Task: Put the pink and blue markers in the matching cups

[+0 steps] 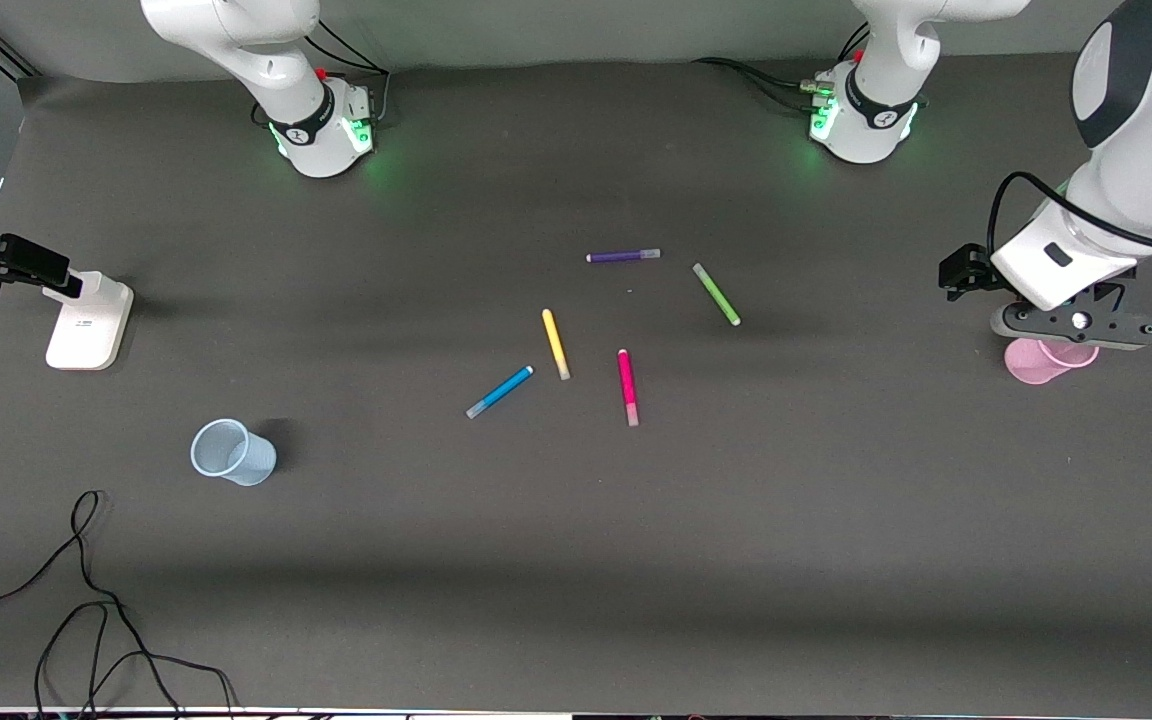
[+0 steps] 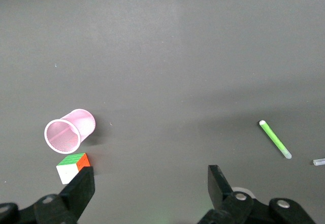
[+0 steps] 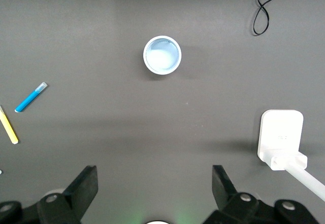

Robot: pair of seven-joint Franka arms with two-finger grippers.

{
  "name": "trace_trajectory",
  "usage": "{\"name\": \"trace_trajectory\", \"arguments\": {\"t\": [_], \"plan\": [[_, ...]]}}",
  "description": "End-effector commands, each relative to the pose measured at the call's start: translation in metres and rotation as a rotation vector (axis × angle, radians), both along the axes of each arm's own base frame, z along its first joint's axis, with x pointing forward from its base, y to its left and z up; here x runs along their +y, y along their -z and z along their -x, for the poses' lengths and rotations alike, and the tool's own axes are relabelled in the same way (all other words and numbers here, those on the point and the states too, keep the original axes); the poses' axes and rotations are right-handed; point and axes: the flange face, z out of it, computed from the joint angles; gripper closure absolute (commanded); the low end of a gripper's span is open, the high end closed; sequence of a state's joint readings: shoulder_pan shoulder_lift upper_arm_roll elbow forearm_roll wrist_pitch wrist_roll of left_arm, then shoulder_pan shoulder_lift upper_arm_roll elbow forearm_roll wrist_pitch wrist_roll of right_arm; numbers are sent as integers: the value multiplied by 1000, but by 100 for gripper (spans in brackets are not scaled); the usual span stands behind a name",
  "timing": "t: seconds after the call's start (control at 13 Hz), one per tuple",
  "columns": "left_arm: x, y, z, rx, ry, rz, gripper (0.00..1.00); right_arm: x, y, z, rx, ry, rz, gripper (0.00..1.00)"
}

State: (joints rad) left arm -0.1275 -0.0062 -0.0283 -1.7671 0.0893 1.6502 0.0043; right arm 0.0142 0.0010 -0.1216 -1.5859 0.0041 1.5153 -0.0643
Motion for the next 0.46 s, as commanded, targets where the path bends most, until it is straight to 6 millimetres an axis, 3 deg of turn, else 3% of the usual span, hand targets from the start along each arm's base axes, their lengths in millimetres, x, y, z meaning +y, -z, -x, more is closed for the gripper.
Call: {"name": "trace_trajectory", "arguments": {"t": [0.0,0.38], "plan": [[-1,-5,3,8,10,9,1,1,-3,4,-13,-24,15,0],[-2,-6,3,4,11,12,1,1,-4,2,-15,-27,15,0]]}}
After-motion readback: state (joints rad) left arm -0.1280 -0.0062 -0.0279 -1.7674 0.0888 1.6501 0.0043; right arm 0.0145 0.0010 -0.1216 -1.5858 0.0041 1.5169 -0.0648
